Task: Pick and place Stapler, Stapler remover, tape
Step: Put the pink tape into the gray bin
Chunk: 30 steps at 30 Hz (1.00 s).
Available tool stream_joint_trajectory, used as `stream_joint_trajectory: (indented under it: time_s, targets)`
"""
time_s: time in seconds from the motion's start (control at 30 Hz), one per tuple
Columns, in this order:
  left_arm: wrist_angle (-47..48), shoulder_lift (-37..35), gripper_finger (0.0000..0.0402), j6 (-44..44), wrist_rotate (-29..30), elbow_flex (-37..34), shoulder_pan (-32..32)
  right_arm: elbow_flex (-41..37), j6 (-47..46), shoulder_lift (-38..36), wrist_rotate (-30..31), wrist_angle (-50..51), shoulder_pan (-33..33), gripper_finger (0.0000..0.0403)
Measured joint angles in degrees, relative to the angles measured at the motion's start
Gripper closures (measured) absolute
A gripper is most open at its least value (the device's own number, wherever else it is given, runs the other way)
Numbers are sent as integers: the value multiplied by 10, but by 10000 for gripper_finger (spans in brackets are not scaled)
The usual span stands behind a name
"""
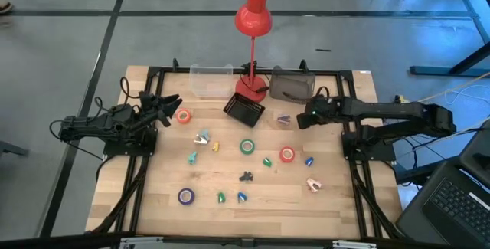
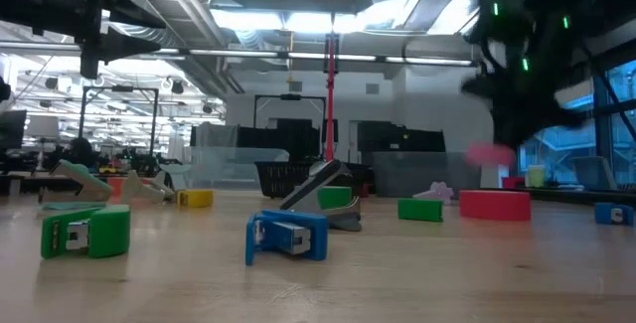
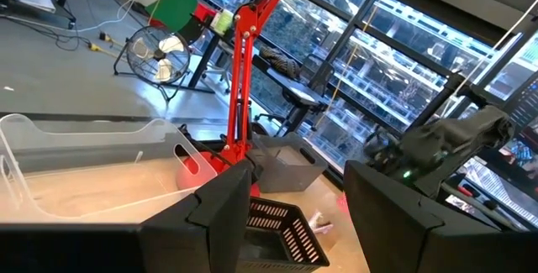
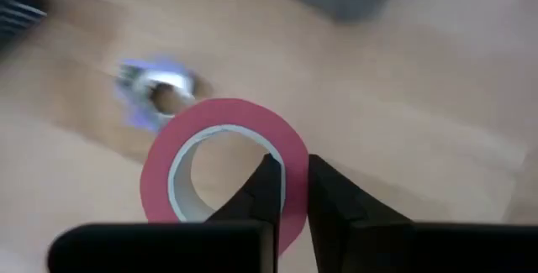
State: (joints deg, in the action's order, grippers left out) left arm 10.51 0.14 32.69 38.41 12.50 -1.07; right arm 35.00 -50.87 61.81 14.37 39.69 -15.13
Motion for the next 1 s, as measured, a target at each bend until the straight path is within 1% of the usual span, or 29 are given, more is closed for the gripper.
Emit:
stream_joint_trajectory:
  time_s: [0.1,0.17,0.27,0.33,0.47,0.6,0.67,0.83,1.0]
  targets:
    - [0,0,213,0,0,0,0,80,64,-24,7,33,3,371]
    - [0,0,213,0,0,0,0,132,112,-28,22,47,-1,371]
    - [0,0,213,0,0,0,0,200,183,-16,35,48,-33,371]
    - [0,0,213,1,0,0,0,236,225,8,10,50,-67,371]
    - [0,0,213,1,1,0,0,301,312,80,-41,52,-139,371]
    - [0,0,213,2,1,0,0,359,376,173,-103,52,-208,371]
    - [0,0,213,5,1,0,0,386,405,219,-122,53,-232,371]
    - [0,0,213,4,1,0,0,447,459,324,-144,53,-267,371]
    - [0,0,213,1,1,0,0,471,494,400,-144,56,-283,371]
